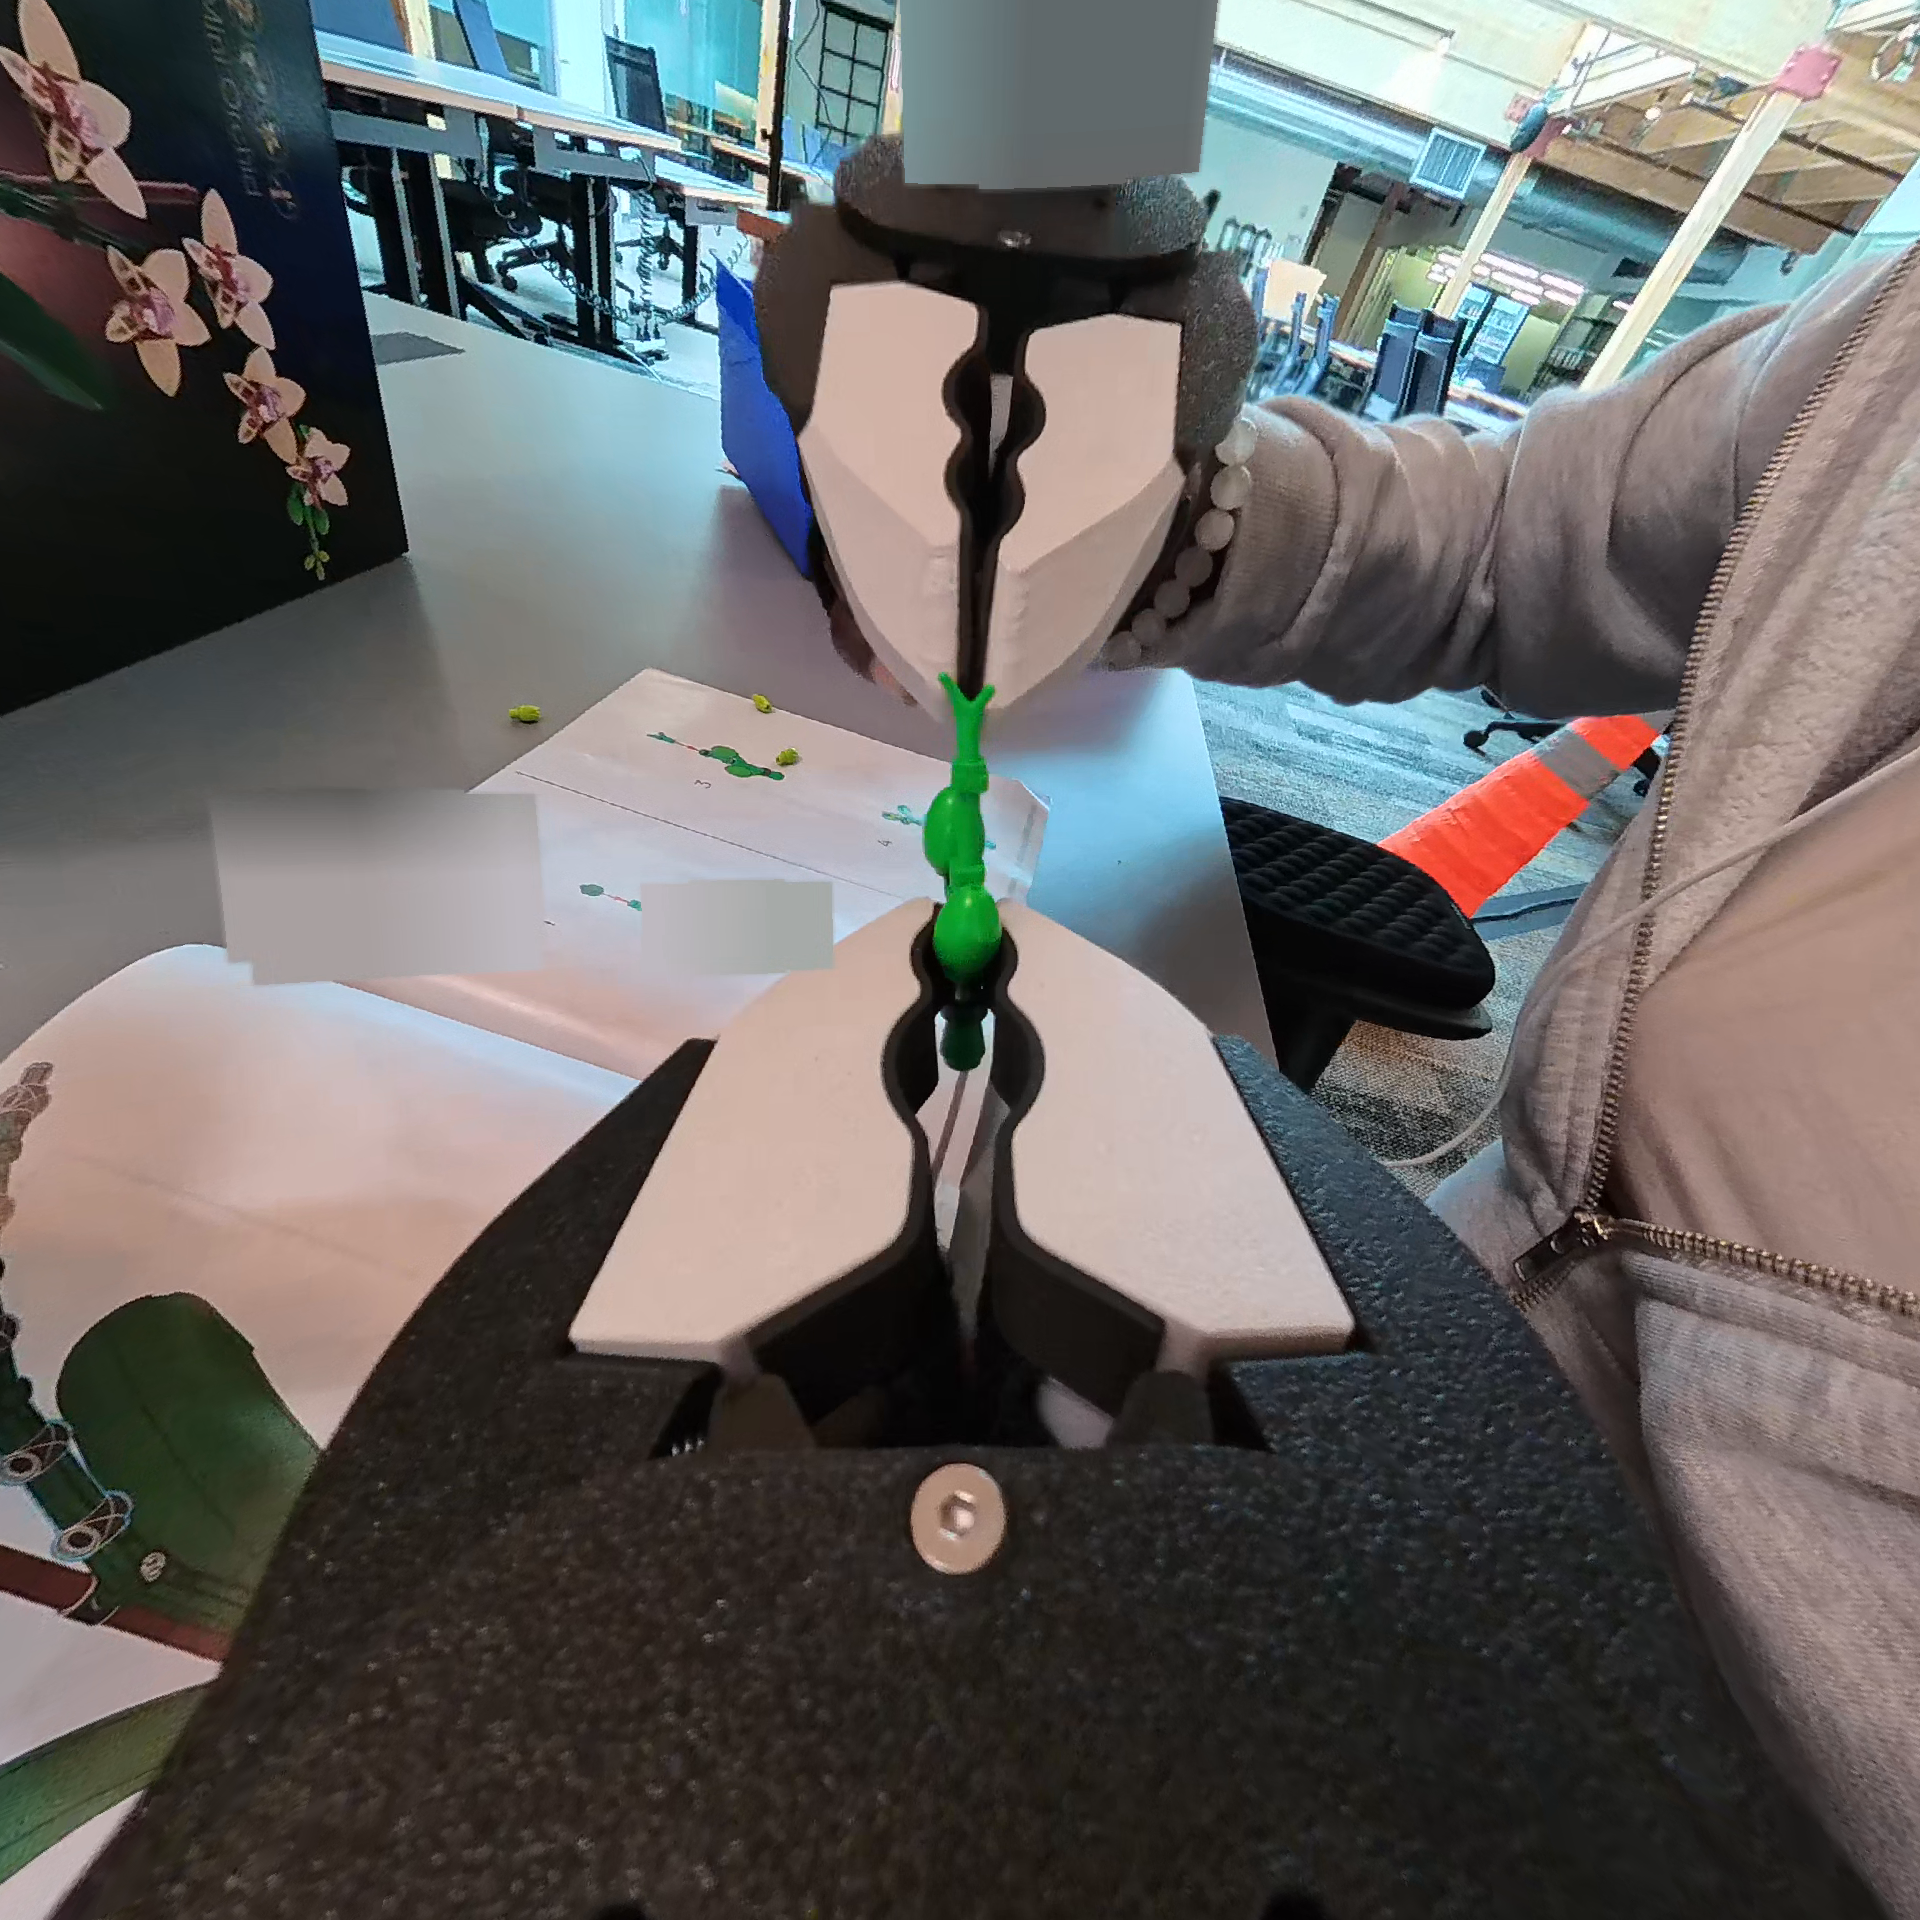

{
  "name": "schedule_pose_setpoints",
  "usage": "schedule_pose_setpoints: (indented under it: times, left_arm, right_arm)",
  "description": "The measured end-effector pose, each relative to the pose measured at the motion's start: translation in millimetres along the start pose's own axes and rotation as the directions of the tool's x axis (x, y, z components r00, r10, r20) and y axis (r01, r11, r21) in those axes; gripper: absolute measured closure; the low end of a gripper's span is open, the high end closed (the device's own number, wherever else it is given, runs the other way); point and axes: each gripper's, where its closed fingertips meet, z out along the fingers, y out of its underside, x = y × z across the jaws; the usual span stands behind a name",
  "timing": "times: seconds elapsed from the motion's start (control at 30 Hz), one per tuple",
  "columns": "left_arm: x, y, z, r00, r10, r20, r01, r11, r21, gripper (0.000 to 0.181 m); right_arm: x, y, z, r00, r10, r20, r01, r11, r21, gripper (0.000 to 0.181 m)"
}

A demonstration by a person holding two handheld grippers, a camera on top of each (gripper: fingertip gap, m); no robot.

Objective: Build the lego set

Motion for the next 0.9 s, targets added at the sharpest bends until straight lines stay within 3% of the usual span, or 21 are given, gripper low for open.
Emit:
schedule_pose_setpoints:
  times: [0.17,0.37,0.5,0.57,0.77,0.9]
  left_arm:
    - [-0.3,5.3,3.9,1.0,-0.002,0.002,0.002,0.999,-0.045,0.178]
    - [-0.5,18.2,11.3,1.0,0.006,0.013,-0.004,0.989,-0.149,0.178]
    - [2.3,16.2,10.0,1.0,0.01,-0.007,-0.011,0.991,-0.132,0.178]
    - [2.5,15.9,9.8,1.0,0.004,-0.01,-0.006,0.991,-0.13,0.178]
    - [7.8,21.7,12.9,0.999,0.022,-0.041,-0.029,0.984,-0.174,0.178]
    - [10.0,24.4,13.8,0.998,0.022,-0.058,-0.033,0.981,-0.193,0.178]
  right_arm:
    - [1.9,6.2,-0.9,0.995,-0.101,-0.017,0.098,0.987,-0.127,0.181]
    - [0.9,20.1,-6.4,0.968,-0.252,0.02,0.241,0.894,-0.377,0.181]
    - [-2.7,12.3,-11.1,0.968,-0.245,0.051,0.246,0.894,-0.376,0.18]
    - [-1.0,6.5,-14.6,0.965,-0.257,0.06,0.26,0.892,-0.369,0.159]
    - [-10.6,13.5,-10.3,0.907,-0.326,0.265,0.415,0.797,-0.44,0.164]
    - [-11.8,22.5,-10.0,0.865,-0.342,0.368,0.496,0.694,-0.521,0.164]
